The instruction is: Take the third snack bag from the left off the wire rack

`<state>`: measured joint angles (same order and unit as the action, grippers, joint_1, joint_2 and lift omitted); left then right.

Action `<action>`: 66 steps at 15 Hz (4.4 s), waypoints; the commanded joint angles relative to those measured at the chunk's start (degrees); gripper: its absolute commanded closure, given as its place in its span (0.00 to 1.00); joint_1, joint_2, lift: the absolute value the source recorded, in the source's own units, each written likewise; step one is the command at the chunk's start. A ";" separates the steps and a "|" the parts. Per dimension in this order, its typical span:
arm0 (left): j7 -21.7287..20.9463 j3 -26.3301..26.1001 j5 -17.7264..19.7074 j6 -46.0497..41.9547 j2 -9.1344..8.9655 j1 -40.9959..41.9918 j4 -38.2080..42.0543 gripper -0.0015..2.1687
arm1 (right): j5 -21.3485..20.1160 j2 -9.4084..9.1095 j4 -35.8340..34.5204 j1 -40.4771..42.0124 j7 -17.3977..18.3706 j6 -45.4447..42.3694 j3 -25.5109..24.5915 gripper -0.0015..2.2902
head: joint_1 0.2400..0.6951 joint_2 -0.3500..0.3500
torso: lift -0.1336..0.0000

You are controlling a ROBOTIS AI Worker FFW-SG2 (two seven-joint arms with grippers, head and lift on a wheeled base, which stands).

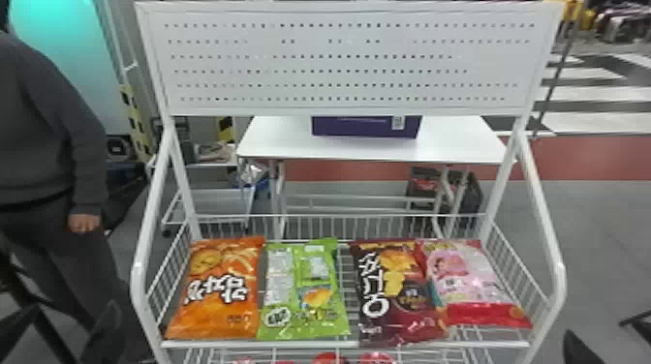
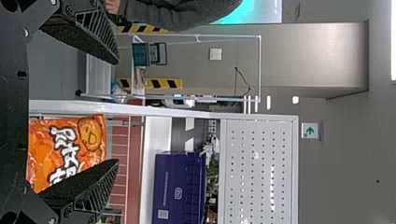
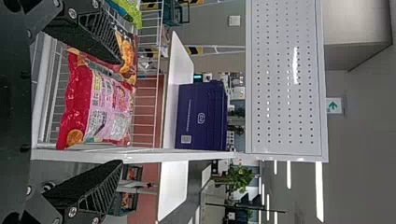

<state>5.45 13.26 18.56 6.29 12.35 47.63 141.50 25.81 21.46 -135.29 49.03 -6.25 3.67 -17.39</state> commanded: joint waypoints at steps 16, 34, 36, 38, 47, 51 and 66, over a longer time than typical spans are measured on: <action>-0.09 -1.40 -1.51 0.00 -0.05 0.00 -0.18 0.07 | -7.79 -4.50 17.43 -32.24 0.89 18.44 21.61 0.06 | 0.57 0.50 | 1.00; -0.26 -1.40 -1.60 0.18 0.48 -0.96 -1.67 0.07 | -9.72 -7.75 37.91 -53.86 2.47 34.09 34.62 0.98 | 0.57 0.50 | 1.00; -0.26 -1.31 -1.60 0.18 0.57 -0.96 -1.67 0.07 | -9.72 -7.66 36.94 -53.42 2.56 32.68 34.62 0.98 | 0.57 0.50 | 1.00; -0.26 -1.14 -1.60 0.18 0.57 -0.96 -1.67 0.07 | -9.20 -7.05 33.86 -51.93 3.00 30.75 34.27 0.98 | 0.57 0.50 | 1.00; -0.17 -0.87 -1.51 0.00 0.57 -1.49 -1.41 0.07 | -3.57 -0.02 7.50 -31.27 3.87 23.54 18.36 0.98 | 0.57 0.50 | 1.00; -0.17 -0.96 -1.34 0.18 0.66 -1.93 -1.76 0.07 | -0.58 1.39 0.64 -18.09 2.56 17.56 8.08 0.98 | 0.57 0.50 | 1.00; -0.26 -0.78 -1.07 0.00 1.10 -1.84 -2.11 0.07 | 3.28 0.25 2.84 -2.18 0.89 -4.06 -1.24 0.98 | 0.57 0.50 | 1.00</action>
<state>5.19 12.41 17.47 6.30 13.45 45.66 139.34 29.10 21.72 -132.36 46.67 -5.37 -0.31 -18.67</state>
